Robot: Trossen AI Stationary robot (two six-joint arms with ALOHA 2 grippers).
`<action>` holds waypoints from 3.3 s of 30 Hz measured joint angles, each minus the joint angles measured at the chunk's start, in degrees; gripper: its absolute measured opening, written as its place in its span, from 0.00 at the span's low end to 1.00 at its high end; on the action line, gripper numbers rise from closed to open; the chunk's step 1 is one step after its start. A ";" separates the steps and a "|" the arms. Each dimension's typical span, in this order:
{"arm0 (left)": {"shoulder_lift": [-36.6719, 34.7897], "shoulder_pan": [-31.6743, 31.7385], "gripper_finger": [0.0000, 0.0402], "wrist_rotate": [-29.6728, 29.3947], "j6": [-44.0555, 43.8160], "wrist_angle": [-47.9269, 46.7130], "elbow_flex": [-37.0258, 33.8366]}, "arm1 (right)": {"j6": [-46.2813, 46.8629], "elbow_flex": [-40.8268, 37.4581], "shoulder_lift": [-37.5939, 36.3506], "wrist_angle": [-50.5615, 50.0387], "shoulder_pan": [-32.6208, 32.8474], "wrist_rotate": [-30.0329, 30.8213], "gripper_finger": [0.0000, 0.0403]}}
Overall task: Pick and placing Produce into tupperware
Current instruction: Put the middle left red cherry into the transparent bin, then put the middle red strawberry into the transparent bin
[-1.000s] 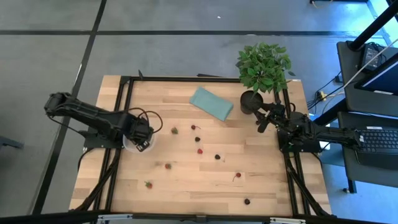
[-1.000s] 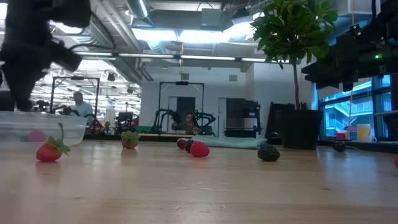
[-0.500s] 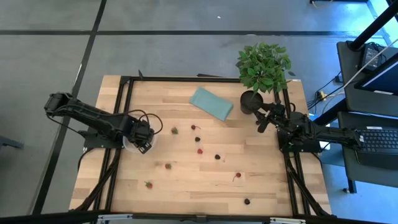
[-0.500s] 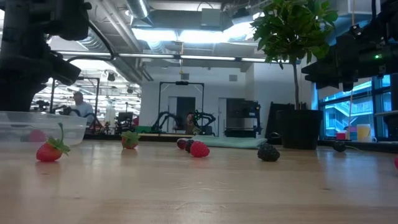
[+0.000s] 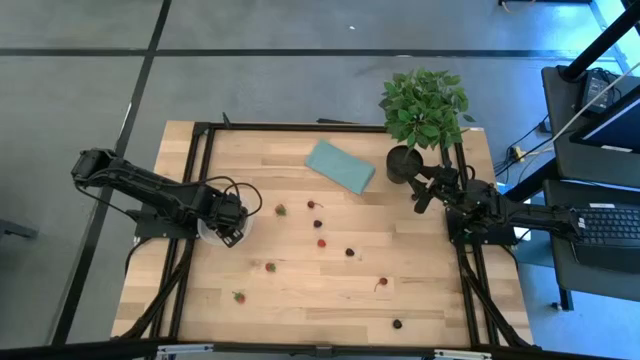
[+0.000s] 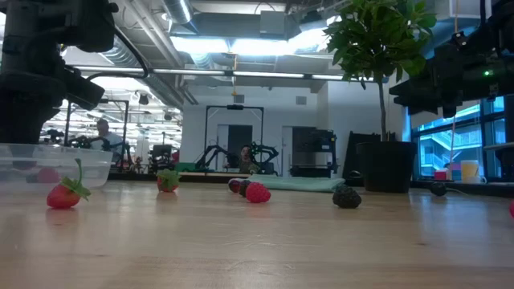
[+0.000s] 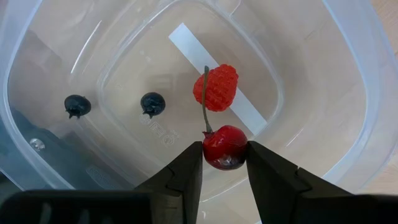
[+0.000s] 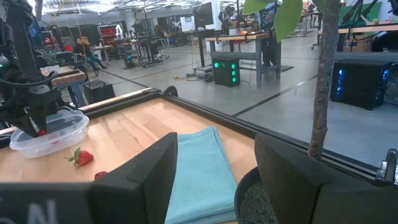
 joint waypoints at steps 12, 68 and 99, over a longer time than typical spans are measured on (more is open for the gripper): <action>0.00 0.00 0.29 0.00 -0.07 0.00 0.00 | 0.00 0.00 0.00 0.00 -0.02 0.00 0.54; 23.71 -13.32 0.49 -0.02 31.06 32.86 12.61 | 0.20 0.00 0.01 0.01 -0.02 0.02 0.54; 30.75 -15.78 0.49 -3.43 28.42 34.48 12.61 | 0.27 0.00 0.02 0.00 0.00 0.00 0.54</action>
